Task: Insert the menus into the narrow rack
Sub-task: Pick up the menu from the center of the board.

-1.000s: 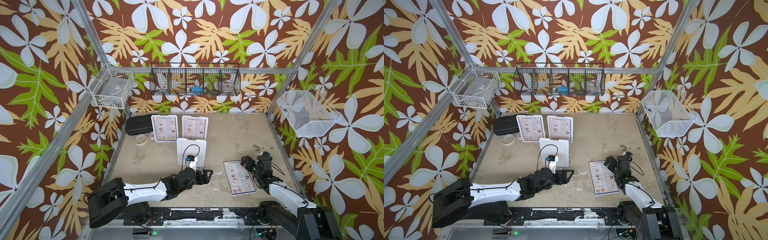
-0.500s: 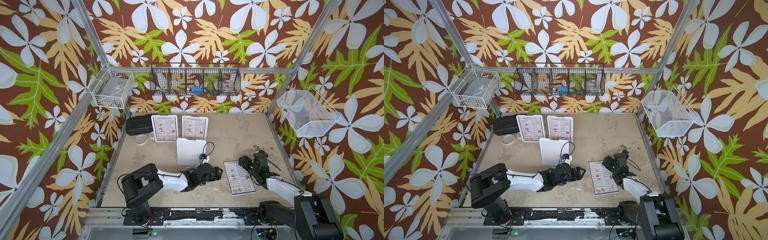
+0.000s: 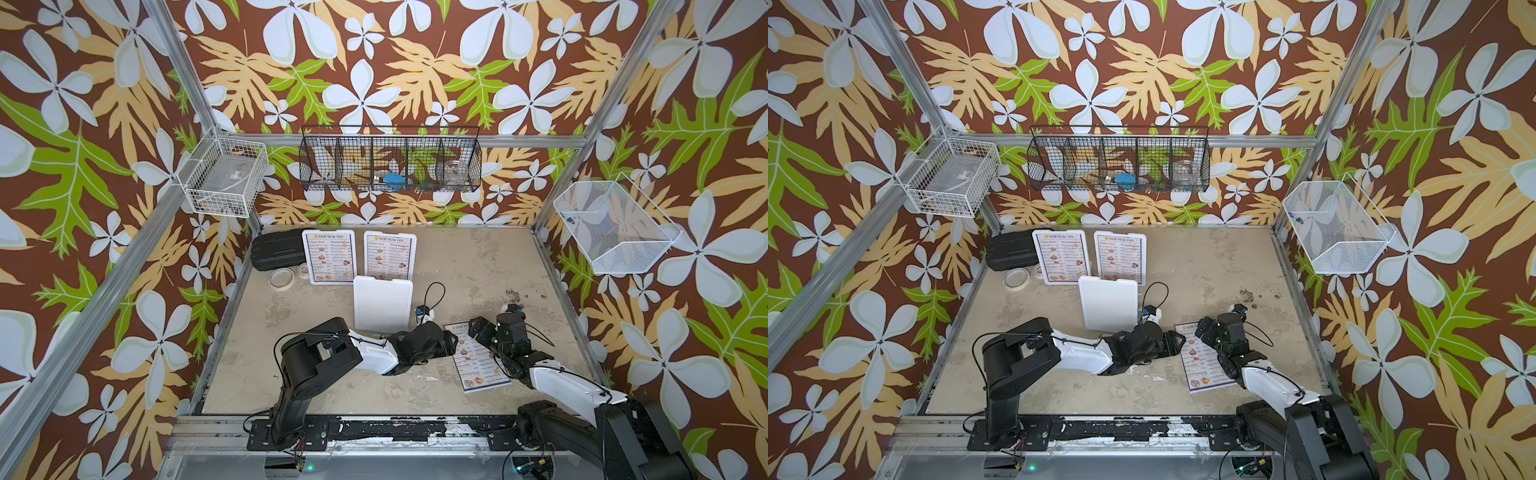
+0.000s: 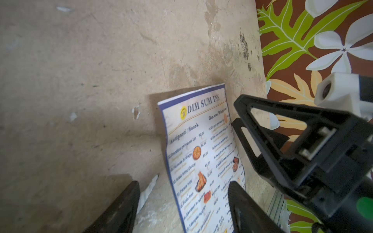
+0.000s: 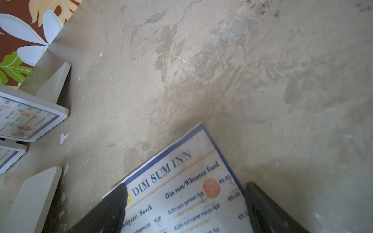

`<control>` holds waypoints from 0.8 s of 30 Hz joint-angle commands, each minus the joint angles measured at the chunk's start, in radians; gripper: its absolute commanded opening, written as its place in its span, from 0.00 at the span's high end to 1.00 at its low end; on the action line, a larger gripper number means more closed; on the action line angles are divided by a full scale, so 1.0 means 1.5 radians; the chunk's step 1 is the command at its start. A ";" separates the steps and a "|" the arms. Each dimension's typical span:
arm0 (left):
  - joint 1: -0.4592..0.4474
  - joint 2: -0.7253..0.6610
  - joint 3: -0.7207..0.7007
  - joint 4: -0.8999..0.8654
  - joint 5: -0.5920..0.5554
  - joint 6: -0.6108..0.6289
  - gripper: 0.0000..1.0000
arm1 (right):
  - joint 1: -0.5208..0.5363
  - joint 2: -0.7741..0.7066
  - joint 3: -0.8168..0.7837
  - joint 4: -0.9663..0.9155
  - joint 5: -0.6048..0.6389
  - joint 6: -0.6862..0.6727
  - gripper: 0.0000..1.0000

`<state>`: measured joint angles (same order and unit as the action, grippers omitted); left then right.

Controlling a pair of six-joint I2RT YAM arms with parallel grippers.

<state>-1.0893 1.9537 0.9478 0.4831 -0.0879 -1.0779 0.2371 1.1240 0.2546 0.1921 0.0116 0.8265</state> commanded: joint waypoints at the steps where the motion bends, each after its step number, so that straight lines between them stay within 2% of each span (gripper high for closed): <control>1: 0.000 0.019 0.012 -0.055 -0.001 0.006 0.31 | 0.007 0.006 -0.011 -0.083 -0.027 0.028 0.08; 10: 0.034 0.072 0.034 -0.039 0.022 0.001 0.35 | 0.009 0.006 -0.026 -0.056 -0.045 0.031 0.08; 18: 0.037 0.069 0.038 -0.033 0.020 0.014 0.37 | 0.010 0.010 -0.027 -0.047 -0.049 0.033 0.09; 24: 0.039 0.080 0.049 -0.031 0.031 0.023 0.50 | 0.010 0.004 -0.036 -0.028 -0.076 0.035 0.10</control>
<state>-1.0351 2.0594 1.0214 0.5678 -0.0555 -1.0626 0.2493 1.1267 0.2146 0.2882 -0.0322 0.8448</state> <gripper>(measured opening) 0.516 0.892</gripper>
